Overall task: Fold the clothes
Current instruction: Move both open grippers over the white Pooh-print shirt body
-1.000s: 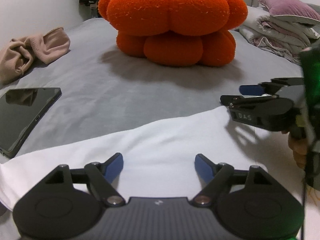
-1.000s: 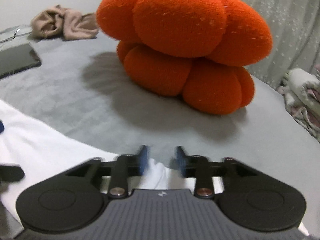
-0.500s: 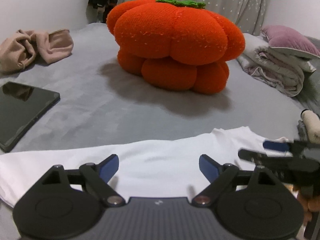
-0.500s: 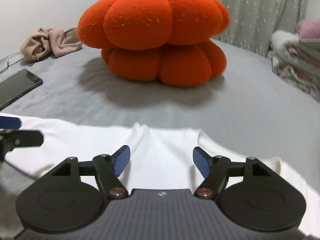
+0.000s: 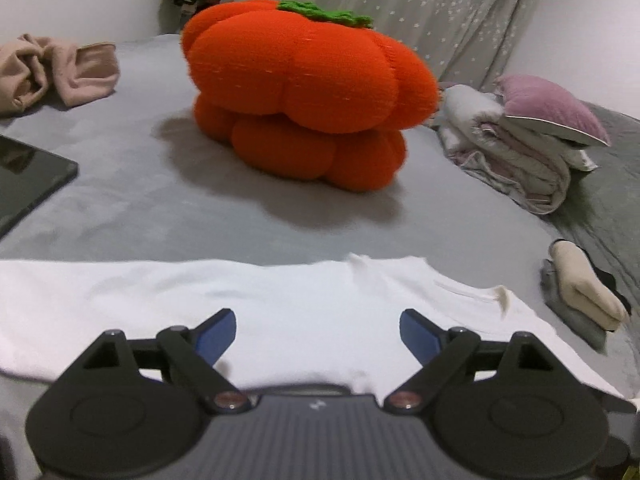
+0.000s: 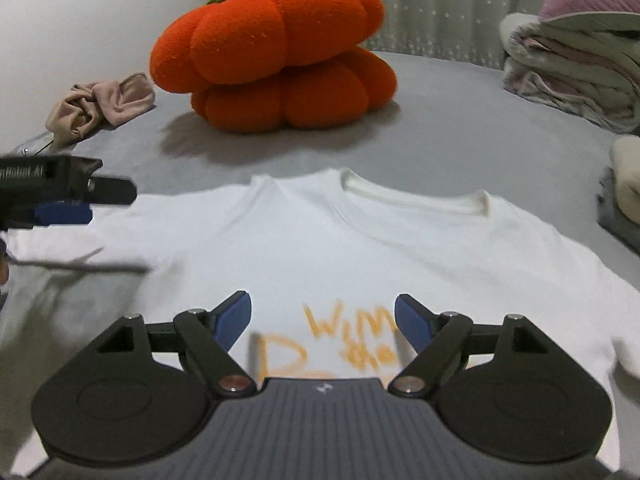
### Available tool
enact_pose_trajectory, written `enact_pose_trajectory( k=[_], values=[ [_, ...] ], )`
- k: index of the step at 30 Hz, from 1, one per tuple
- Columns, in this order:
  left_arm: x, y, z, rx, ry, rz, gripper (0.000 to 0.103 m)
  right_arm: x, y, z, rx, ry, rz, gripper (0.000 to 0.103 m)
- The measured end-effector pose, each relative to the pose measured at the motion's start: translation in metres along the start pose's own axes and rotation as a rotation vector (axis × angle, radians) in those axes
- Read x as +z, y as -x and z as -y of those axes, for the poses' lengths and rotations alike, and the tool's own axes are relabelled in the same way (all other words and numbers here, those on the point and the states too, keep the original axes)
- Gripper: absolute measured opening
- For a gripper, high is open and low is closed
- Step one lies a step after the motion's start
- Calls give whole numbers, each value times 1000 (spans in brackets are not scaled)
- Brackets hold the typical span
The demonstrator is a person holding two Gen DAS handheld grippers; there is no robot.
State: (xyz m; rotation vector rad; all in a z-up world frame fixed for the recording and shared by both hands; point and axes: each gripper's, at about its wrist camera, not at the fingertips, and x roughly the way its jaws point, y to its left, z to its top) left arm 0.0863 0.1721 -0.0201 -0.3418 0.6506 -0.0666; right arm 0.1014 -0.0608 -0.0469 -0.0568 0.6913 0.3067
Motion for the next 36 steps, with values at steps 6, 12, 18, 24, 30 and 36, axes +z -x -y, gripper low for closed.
enact_pose_trajectory(
  k=[6, 12, 18, 24, 30, 36],
  values=[
    [-34, 12, 47, -70, -107, 61, 91, -28, 25, 17, -50, -50, -3, 84],
    [-74, 7, 76, -128, -164, 20, 96, -61, 49, 32, -84, -84, 6, 97],
    [-111, 5, 97, -131, -362, -35, 97, -86, 73, 34, -112, -48, 9, 103],
    [-127, 19, 96, -129, -492, -76, 101, -109, 95, 42, -118, -63, 12, 103],
    [-131, 32, 89, -148, -539, -127, 101, -125, 115, 46, -117, -88, -6, 103],
    [-127, 37, 89, -181, -595, -235, 102, -141, 135, 45, -113, -76, -31, 103]
  ],
)
